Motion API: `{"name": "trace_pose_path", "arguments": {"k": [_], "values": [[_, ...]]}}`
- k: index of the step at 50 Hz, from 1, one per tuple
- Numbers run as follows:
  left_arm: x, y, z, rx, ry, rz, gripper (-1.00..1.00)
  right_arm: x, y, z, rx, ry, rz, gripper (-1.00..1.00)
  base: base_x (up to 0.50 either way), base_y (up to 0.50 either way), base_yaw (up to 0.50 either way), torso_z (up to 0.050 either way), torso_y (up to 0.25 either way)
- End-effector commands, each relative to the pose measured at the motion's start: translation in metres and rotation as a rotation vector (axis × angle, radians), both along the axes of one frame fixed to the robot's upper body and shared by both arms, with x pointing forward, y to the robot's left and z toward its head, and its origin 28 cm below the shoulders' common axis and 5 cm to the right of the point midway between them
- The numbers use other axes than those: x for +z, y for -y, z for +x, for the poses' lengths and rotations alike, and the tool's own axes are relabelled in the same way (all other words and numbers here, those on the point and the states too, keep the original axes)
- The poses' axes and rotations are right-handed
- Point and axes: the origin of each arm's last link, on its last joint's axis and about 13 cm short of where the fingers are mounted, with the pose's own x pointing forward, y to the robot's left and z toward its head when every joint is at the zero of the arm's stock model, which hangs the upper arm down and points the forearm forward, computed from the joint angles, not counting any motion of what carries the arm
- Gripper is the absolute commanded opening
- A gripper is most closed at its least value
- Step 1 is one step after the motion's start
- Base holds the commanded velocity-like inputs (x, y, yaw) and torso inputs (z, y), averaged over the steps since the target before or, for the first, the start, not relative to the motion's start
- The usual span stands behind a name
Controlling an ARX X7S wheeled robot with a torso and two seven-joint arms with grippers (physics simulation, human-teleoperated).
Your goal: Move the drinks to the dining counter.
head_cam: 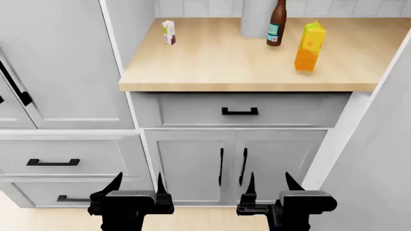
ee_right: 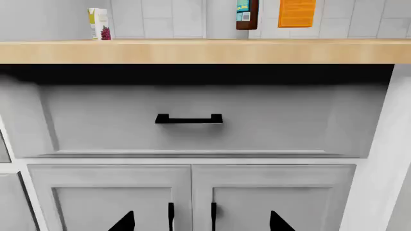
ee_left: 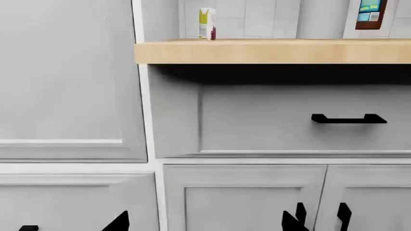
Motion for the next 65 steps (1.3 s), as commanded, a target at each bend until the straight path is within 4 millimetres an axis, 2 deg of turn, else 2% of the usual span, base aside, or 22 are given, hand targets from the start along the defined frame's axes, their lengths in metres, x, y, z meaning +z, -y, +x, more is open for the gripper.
{"name": "trace_pose_path", "arguments": {"k": [1,7,9,11,13,14,15,16,18,19,21,23,27,29,30,34,36,38,40,47,54,65], "values": [[0.000,0.000,0.001,0.004,-0.002,0.011,1.00,0.000,0.000,0.002,-0.007,-0.001,0.008,1.00,0.00,0.00,0.00,0.000,0.000],[-0.001,0.001,-0.001,0.020,0.006,0.077,1.00,0.000,0.004,0.005,-0.137,-0.060,0.109,1.00,0.00,0.00,0.00,0.000,0.000],[0.000,0.000,-0.001,0.016,-0.023,0.073,1.00,0.003,0.004,0.004,-0.145,-0.112,0.046,1.00,0.00,0.00,0.00,0.000,0.000],[0.003,-0.003,-0.002,0.091,-0.005,0.099,1.00,0.017,0.003,0.001,-0.103,-0.076,0.080,1.00,0.00,0.00,0.00,0.000,0.000],[0.019,-0.003,-0.002,0.056,0.028,0.068,1.00,0.039,0.002,-0.002,-0.034,-0.019,0.138,1.00,0.00,0.00,0.00,0.000,0.000],[0.038,-0.003,0.001,0.045,0.073,0.029,1.00,0.059,0.004,0.000,-0.043,0.072,0.155,1.00,0.00,0.00,0.00,0.000,0.000],[0.046,-0.003,0.003,0.046,0.099,0.049,1.00,0.077,0.004,0.002,-0.056,0.152,0.133,1.00,0.00,0.00,0.00,0.000,0.000],[0.066,-0.003,0.007,0.055,0.216,0.007,1.00,0.084,0.004,0.003,-0.051,0.175,0.127,1.00,0.00,0.00,0.00,0.000,0.000],[0.103,-0.003,0.013,-0.077,0.253,0.005,1.00,0.108,0.005,0.007,-0.019,0.182,0.152,1.00,0.00,0.00,0.00,0.000,0.000],[0.121,-0.002,0.018,-0.112,0.298,0.041,1.00,0.123,0.008,0.013,-0.026,0.273,0.124,1.00,0.00,0.00,0.00,0.000,0.000],[0.142,-0.001,0.025,-0.096,0.362,0.100,1.00,0.143,0.010,0.016,0.013,0.300,0.177,1.00,0.00,0.00,0.00,0.000,0.000],[0.169,-0.005,0.042,-0.106,0.371,0.132,1.00,0.166,0.012,0.026,-0.011,0.310,0.097,1.00,0.00,0.00,0.00,0.000,0.000],[0.196,-0.005,0.059,-0.119,0.357,0.139,1.00,0.199,0.011,0.028,0.017,0.382,0.109,1.00,0.00,0.00,0.00,0.000,0.000],[0.220,-0.003,0.074,-0.127,0.336,0.175,1.00,0.230,0.011,0.038,-0.006,0.411,0.101,1.00,0.00,0.00,0.00,0.000,0.000],[0.226,-0.002,0.075,-0.126,0.343,0.169,1.00,0.238,0.011,0.039,-0.010,0.435,0.104,1.00,0.00,0.00,0.00,0.000,0.000],[0.283,0.002,0.072,-0.151,0.429,0.201,1.00,0.293,-0.001,0.042,0.043,0.548,0.029,1.00,0.00,0.00,0.00,0.000,0.000],[0.309,0.004,0.066,-0.163,0.468,0.207,1.00,0.313,-0.004,0.036,0.030,0.594,0.049,1.00,0.00,0.00,0.00,0.000,0.000],[0.322,0.007,0.059,-0.170,0.502,0.223,1.00,0.323,-0.006,0.029,0.036,0.606,0.027,1.00,0.00,0.00,0.00,0.000,0.000],[0.326,0.009,0.054,-0.178,0.512,0.225,1.00,0.328,-0.008,0.021,0.047,0.637,0.020,1.00,0.03,0.00,0.00,0.000,0.000],[0.315,0.013,0.057,-0.192,0.496,0.231,1.00,0.341,-0.012,-0.002,0.079,0.699,-0.033,1.00,0.38,-0.01,0.00,0.000,0.000],[0.306,0.012,0.059,-0.186,0.481,0.253,1.00,0.333,-0.015,0.001,0.097,0.670,-0.050,1.00,0.48,-0.01,0.00,0.000,0.000],[0.305,0.009,0.061,-0.178,0.476,0.250,1.00,0.338,-0.015,0.000,0.099,0.682,-0.040,1.00,0.37,-0.03,0.00,0.000,0.000]]}}
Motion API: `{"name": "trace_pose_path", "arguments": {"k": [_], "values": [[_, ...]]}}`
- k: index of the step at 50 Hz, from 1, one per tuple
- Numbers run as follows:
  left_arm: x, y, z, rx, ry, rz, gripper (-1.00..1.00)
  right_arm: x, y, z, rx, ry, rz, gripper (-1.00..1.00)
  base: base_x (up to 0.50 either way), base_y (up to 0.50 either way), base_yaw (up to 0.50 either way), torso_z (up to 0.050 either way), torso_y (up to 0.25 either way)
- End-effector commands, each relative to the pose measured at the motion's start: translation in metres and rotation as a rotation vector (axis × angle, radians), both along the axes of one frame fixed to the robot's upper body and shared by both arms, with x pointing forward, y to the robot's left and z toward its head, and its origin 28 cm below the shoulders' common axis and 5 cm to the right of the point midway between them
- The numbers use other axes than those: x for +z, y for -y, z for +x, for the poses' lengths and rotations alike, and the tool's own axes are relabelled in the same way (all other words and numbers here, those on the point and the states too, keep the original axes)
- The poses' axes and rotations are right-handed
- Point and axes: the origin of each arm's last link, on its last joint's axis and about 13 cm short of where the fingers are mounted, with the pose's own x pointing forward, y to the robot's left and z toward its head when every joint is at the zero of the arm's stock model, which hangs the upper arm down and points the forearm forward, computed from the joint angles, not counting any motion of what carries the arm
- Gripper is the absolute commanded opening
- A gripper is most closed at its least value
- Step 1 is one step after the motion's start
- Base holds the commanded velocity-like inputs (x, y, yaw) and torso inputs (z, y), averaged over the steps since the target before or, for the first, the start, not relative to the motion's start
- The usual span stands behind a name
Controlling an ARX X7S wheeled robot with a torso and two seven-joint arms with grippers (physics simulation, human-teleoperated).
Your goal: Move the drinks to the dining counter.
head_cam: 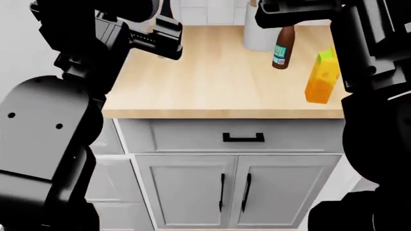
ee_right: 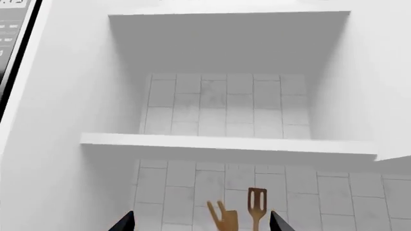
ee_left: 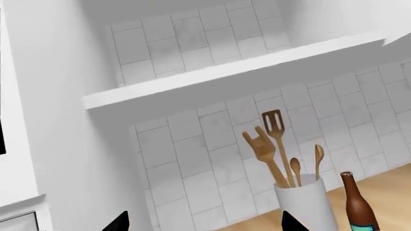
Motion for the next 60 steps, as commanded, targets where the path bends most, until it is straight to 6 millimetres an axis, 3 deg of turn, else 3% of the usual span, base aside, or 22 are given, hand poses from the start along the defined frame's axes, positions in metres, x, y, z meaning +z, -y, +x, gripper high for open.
{"name": "trace_pose_path", "arguments": {"k": [1,22,24,35,36,51,55,58,60], "values": [[0.003,-0.002,-0.002,0.002,0.003,0.008,1.00,0.008,-0.003,-0.008,0.010,0.034,-0.017,1.00,0.27,-0.14,0.00,0.000,0.000],[0.002,-0.006,-0.004,0.009,0.004,0.000,1.00,0.010,-0.004,-0.010,0.014,0.031,-0.035,1.00,0.35,-0.25,0.00,0.000,0.000],[-0.005,-0.007,-0.003,0.007,-0.013,0.005,1.00,0.007,-0.006,-0.012,0.001,0.036,-0.073,1.00,0.50,0.00,0.00,0.000,0.000],[-0.004,-0.009,-0.006,-0.040,-0.032,-0.050,1.00,0.008,-0.003,-0.012,-0.011,0.012,-0.051,1.00,0.34,0.00,0.00,0.000,0.001],[-0.004,-0.009,-0.007,-0.038,-0.031,-0.043,1.00,0.009,-0.003,-0.014,-0.072,0.049,-0.077,1.00,0.00,0.00,0.00,0.000,0.000],[-0.007,-0.011,-0.006,-0.026,-0.030,-0.040,1.00,0.012,-0.003,-0.014,-0.039,0.044,-0.007,1.00,0.43,0.26,0.00,0.000,0.001],[-0.008,-0.012,-0.006,-0.023,-0.032,-0.044,1.00,0.007,-0.003,-0.019,-0.073,0.018,0.059,1.00,0.00,0.00,0.00,0.000,0.000],[-0.010,-0.013,-0.004,-0.021,-0.038,-0.043,1.00,-0.001,0.007,-0.009,-0.205,-0.170,0.144,1.00,0.00,0.00,0.00,0.000,0.000],[-0.010,-0.012,-0.005,-0.025,-0.036,-0.048,1.00,-0.009,0.004,-0.020,-0.225,-0.187,0.135,1.00,0.00,0.00,0.00,0.000,0.000]]}}
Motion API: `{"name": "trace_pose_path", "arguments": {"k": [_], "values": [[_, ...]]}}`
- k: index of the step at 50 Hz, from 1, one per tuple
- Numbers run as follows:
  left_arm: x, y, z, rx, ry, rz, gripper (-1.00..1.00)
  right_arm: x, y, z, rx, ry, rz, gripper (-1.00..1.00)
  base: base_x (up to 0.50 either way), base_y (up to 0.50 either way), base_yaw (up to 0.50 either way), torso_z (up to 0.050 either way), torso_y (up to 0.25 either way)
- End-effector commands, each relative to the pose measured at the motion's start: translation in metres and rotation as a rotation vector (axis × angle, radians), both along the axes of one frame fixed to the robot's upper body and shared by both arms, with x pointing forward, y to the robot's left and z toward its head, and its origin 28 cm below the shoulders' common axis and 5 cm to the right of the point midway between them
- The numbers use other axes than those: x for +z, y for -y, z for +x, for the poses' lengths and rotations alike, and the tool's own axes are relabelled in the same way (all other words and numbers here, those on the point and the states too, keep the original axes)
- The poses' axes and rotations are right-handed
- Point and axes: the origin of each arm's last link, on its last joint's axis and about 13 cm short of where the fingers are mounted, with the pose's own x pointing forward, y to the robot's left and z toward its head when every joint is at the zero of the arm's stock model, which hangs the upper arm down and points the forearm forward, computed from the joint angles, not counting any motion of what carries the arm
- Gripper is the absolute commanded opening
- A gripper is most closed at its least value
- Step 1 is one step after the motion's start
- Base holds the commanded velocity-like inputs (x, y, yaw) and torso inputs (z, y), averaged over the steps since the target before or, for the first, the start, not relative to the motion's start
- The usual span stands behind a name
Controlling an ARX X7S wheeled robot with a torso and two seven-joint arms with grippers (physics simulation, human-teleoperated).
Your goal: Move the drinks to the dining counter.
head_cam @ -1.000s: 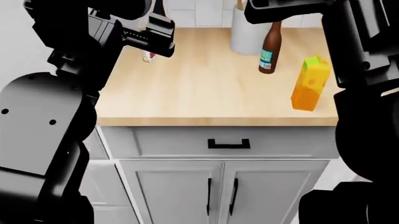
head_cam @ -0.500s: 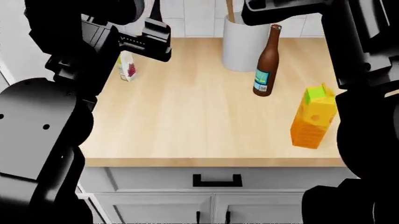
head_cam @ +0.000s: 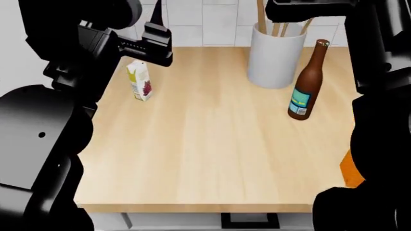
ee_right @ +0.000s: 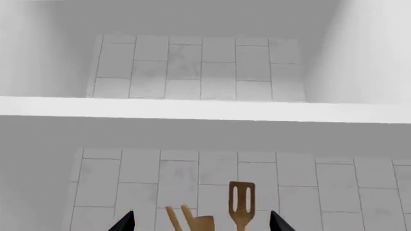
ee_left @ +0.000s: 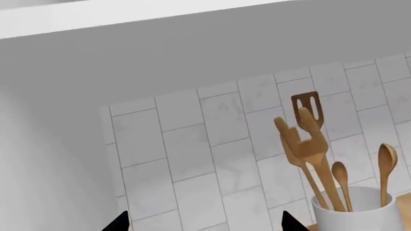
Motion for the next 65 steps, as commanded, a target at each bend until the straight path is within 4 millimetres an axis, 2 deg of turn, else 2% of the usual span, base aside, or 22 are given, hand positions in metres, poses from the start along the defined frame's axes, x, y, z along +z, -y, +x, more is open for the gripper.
{"name": "trace_pose_path", "arguments": {"k": [1,4,5,10,13,14,15,16,26,28,43,52,65], "values": [[-0.003,-0.001,0.001,-0.001,-0.004,-0.005,1.00,-0.022,0.007,-0.019,-0.160,-0.163,0.094,1.00,0.00,0.00,0.00,0.000,0.000],[-0.002,0.000,0.001,-0.002,-0.003,-0.006,1.00,-0.031,0.024,-0.037,-0.247,-0.244,0.010,1.00,0.00,0.00,0.00,0.000,0.003],[-0.002,0.000,0.000,-0.003,-0.002,-0.004,1.00,-0.027,0.030,-0.044,-0.273,-0.227,0.019,1.00,0.00,0.00,0.00,0.000,0.000],[0.000,0.002,0.001,-0.006,0.002,0.000,1.00,-0.007,0.026,-0.066,-0.125,-0.213,0.276,1.00,0.00,0.00,0.00,0.000,0.000],[0.001,0.002,0.001,-0.007,0.005,0.000,1.00,-0.007,0.023,-0.073,-0.102,-0.236,0.295,1.00,0.00,0.00,0.00,0.000,0.000],[0.001,0.003,0.001,-0.007,0.005,0.002,1.00,-0.009,0.021,-0.073,-0.099,-0.259,0.278,1.00,0.00,0.00,0.00,0.000,0.000],[0.001,0.003,0.001,-0.008,0.006,0.003,1.00,-0.024,0.023,-0.068,-0.143,-0.365,0.254,1.00,0.00,0.00,0.00,0.000,0.000],[0.001,0.003,0.001,-0.007,0.007,0.003,1.00,-0.031,0.022,-0.069,-0.133,-0.421,0.265,1.00,0.00,0.00,0.00,0.000,0.000],[-0.004,0.003,0.005,-0.006,-0.006,0.002,1.00,-0.043,0.029,-0.072,-0.131,-0.472,0.348,1.00,0.00,0.00,0.00,0.000,0.000],[-0.004,0.004,0.005,-0.006,-0.005,0.005,1.00,-0.045,0.034,-0.074,-0.142,-0.482,0.411,1.00,0.00,0.00,0.00,0.000,0.000],[-0.008,0.005,0.007,-0.008,-0.013,0.007,1.00,-0.062,0.044,-0.077,-0.207,-0.527,0.458,1.00,0.00,0.00,0.00,0.000,0.000],[-0.006,0.007,0.007,-0.011,-0.012,0.012,1.00,-0.082,0.048,-0.080,-0.243,-0.589,0.471,1.00,0.00,0.00,0.00,0.000,0.000],[-0.004,0.010,0.008,-0.016,-0.009,0.017,1.00,-0.081,0.054,-0.081,-0.297,-0.578,0.466,1.00,0.00,0.00,0.00,0.000,0.000]]}}
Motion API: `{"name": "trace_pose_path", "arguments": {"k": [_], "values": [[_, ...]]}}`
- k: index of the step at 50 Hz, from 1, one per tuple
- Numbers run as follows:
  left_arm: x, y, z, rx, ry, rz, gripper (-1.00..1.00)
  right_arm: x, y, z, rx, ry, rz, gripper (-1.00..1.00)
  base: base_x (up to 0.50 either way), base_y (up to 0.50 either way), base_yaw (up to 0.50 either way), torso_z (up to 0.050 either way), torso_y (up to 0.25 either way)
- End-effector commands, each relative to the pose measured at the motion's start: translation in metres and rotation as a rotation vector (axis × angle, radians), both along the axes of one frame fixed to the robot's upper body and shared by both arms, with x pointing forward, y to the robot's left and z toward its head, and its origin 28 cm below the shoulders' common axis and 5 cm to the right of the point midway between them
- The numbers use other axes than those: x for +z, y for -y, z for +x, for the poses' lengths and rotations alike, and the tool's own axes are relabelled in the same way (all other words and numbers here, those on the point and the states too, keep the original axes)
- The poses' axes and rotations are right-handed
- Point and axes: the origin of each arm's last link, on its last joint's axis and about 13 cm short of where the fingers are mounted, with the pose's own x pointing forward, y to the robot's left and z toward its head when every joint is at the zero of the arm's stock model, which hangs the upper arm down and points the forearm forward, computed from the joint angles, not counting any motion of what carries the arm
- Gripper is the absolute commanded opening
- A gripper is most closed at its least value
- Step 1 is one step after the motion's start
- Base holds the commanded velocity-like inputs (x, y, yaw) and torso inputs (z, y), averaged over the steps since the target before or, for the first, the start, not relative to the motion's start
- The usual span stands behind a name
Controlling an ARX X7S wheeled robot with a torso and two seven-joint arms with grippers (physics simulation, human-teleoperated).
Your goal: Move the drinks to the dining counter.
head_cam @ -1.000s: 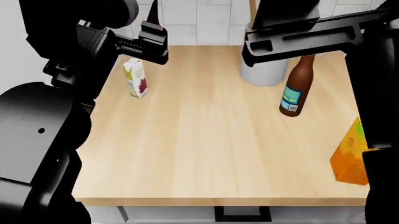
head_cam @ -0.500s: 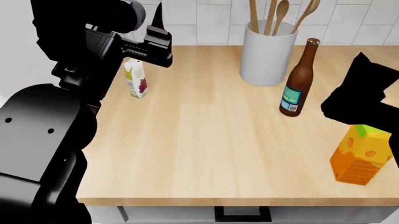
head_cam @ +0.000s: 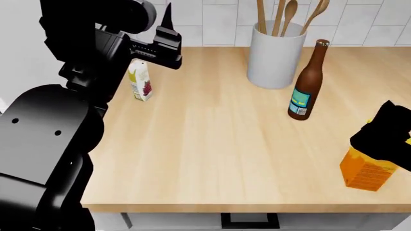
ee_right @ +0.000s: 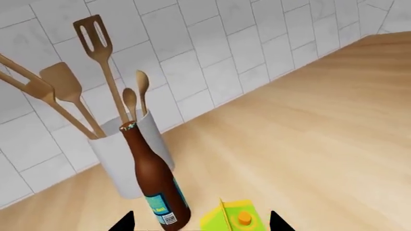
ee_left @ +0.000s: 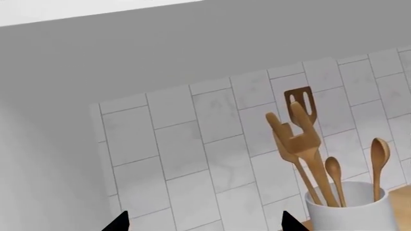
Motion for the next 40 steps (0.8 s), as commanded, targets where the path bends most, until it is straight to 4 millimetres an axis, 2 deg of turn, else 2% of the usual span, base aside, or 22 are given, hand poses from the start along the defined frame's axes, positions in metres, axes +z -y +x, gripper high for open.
{"name": "trace_pose_path", "arguments": {"k": [1,18,26,40], "values": [[0.001,0.001,0.000,-0.002,0.001,0.005,1.00,-0.004,0.006,-0.002,-0.051,-0.016,-0.010,1.00,0.00,0.00,0.00,0.000,0.000],[0.000,0.001,0.000,0.000,0.002,0.003,1.00,-0.036,0.006,-0.012,-0.031,-0.165,-0.020,1.00,0.00,0.00,0.00,0.000,0.000],[0.001,0.002,0.000,-0.002,0.002,0.005,1.00,-0.041,0.006,-0.013,-0.040,-0.202,-0.005,1.00,0.00,0.00,0.00,0.000,0.000],[-0.001,0.003,-0.002,-0.002,0.011,0.014,1.00,-0.051,-0.009,0.006,0.010,-0.255,-0.004,1.00,0.00,0.00,0.00,0.000,0.000]]}}
